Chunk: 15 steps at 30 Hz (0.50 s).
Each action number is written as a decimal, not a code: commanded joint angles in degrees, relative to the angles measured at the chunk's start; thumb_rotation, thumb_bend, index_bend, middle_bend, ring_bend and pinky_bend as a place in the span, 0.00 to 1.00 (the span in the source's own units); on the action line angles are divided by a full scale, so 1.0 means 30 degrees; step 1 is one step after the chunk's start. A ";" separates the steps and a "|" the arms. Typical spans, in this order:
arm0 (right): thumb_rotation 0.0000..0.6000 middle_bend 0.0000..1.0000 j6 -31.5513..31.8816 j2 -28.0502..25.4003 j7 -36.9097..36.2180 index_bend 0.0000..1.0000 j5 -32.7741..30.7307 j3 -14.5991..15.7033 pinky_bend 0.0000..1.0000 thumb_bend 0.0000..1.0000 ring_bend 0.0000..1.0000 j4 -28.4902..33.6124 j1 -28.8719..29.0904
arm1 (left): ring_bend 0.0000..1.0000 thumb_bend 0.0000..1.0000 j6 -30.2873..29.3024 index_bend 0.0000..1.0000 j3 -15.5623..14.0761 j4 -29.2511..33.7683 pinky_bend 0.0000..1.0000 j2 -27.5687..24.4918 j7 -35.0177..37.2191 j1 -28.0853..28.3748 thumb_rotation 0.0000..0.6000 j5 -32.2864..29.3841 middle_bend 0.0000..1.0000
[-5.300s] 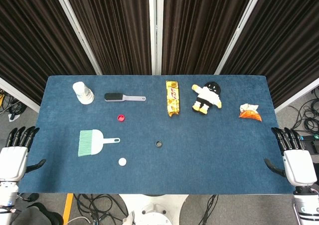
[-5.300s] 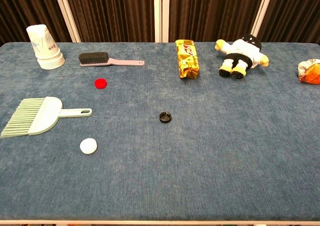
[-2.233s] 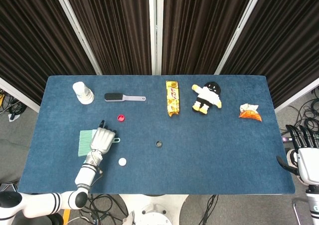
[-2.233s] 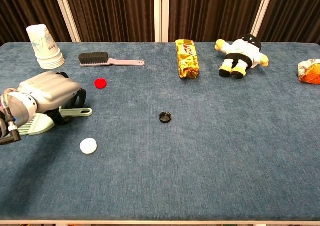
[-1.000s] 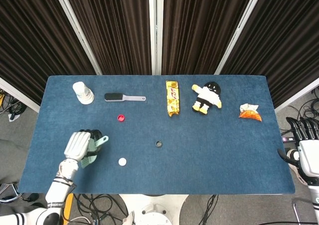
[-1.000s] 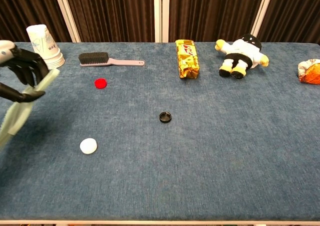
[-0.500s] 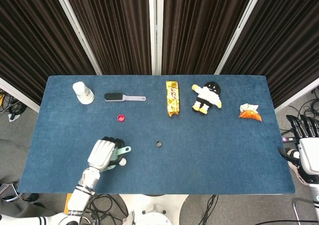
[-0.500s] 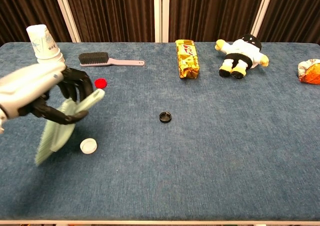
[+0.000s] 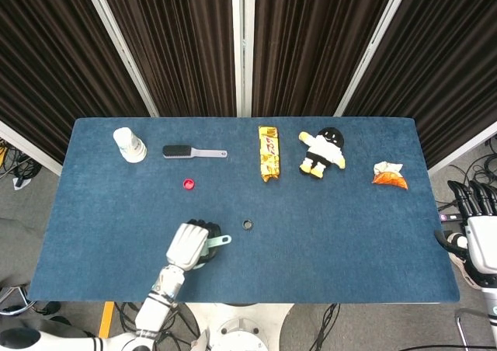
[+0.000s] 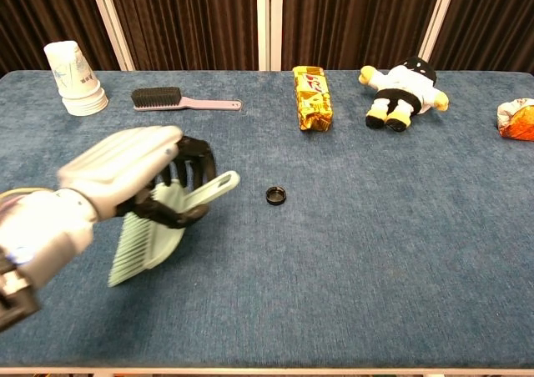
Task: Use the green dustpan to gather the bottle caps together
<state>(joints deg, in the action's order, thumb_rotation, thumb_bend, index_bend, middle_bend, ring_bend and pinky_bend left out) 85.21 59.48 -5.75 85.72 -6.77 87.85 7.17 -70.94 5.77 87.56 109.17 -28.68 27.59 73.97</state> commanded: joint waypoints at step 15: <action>1.00 0.12 0.0241 -0.0170 -0.0287 0.02 -0.0067 -0.0053 0.03 0.12 0.00 -0.0048 -0.0128 | 0.47 0.37 0.3005 0.57 0.6388 -0.5180 0.47 0.4518 -0.0939 0.5134 1.00 -0.3541 0.63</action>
<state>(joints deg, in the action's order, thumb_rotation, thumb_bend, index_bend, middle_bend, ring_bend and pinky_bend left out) 85.92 58.99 -6.62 85.52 -6.93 87.67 6.80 -63.08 23.16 73.29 121.54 -31.48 41.13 64.43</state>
